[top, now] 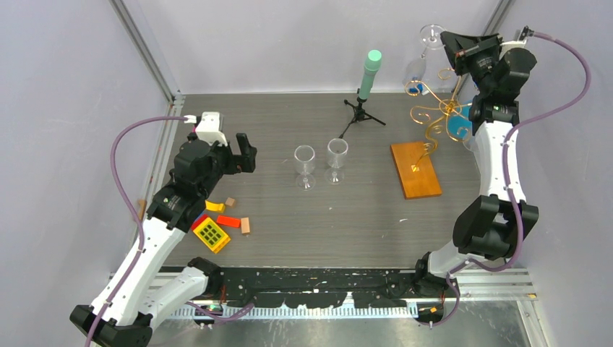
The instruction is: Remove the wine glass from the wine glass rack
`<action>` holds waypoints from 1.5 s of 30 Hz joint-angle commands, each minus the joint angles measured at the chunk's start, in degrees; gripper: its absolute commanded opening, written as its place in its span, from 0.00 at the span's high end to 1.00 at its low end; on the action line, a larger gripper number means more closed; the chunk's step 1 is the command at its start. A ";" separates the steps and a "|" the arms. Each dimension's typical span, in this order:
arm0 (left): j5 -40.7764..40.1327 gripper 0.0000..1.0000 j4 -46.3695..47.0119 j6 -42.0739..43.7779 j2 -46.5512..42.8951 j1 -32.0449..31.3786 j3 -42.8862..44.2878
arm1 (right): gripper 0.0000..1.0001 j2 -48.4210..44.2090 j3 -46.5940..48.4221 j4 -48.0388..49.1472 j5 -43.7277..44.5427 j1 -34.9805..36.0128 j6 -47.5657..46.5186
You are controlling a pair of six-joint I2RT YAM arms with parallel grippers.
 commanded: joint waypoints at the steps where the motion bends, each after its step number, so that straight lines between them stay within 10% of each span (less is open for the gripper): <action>1: 2.20 0.00 2.23 0.28 -1.01 -0.10 0.83 | 1.00 -1.37 2.93 12.51 -6.42 1.07 5.52; 13: 7.28 0.00 3.01 -0.63 -1.07 -0.17 1.41 | 1.00 -12.99 1.18 7.58 -6.98 5.67 6.94; 24: 13.10 0.00 4.48 -2.71 -1.38 -0.12 2.02 | 1.00 -27.19 -2.53 -19.88 4.10 22.15 -4.19; 45: 42.55 0.01 24.03 -2.29 -1.35 -0.19 1.09 | 1.00 -18.76 -9.38 -8.07 4.06 52.82 3.46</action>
